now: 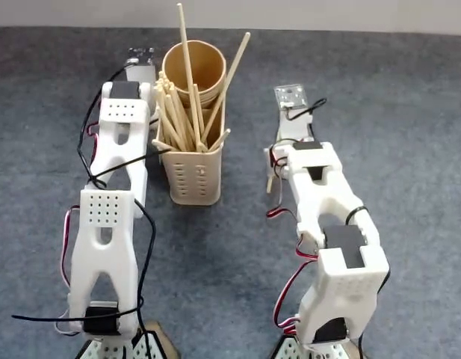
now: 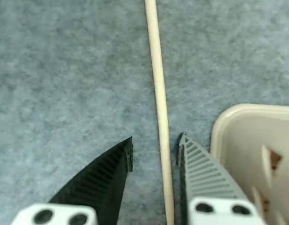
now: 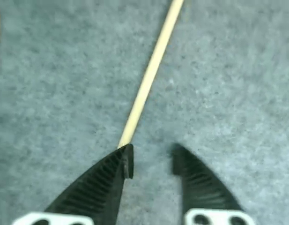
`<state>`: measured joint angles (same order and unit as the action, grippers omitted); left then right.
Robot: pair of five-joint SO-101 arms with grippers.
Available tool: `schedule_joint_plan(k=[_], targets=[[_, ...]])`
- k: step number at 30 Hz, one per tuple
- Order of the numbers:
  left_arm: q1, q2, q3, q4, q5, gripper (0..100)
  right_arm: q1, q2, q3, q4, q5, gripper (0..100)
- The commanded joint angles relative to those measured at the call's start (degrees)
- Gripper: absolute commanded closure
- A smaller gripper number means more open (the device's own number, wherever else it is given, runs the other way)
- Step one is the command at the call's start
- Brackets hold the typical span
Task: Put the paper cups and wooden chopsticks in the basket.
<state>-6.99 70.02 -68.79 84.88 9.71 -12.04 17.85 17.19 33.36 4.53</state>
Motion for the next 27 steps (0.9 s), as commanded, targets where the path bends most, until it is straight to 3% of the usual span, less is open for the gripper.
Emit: schedule_joint_plan(k=[1,12,22,27], targets=[[-1.01,1.89,-1.63,1.76,0.53,85,-0.04,-2.51,-0.13,0.4,-0.18,73.9],[-1.01,3.12,-3.12,1.67,0.88,89,-0.92,-2.95,0.31,0.4,-0.79,73.8],[-0.84,3.21,-3.12,1.41,0.62,89,-0.04,-14.55,3.56,-0.22,-13.8,73.8],[-0.84,3.21,-3.03,1.41,0.62,89,-4.7,-13.41,12.53,-11.65,-14.15,73.8]])
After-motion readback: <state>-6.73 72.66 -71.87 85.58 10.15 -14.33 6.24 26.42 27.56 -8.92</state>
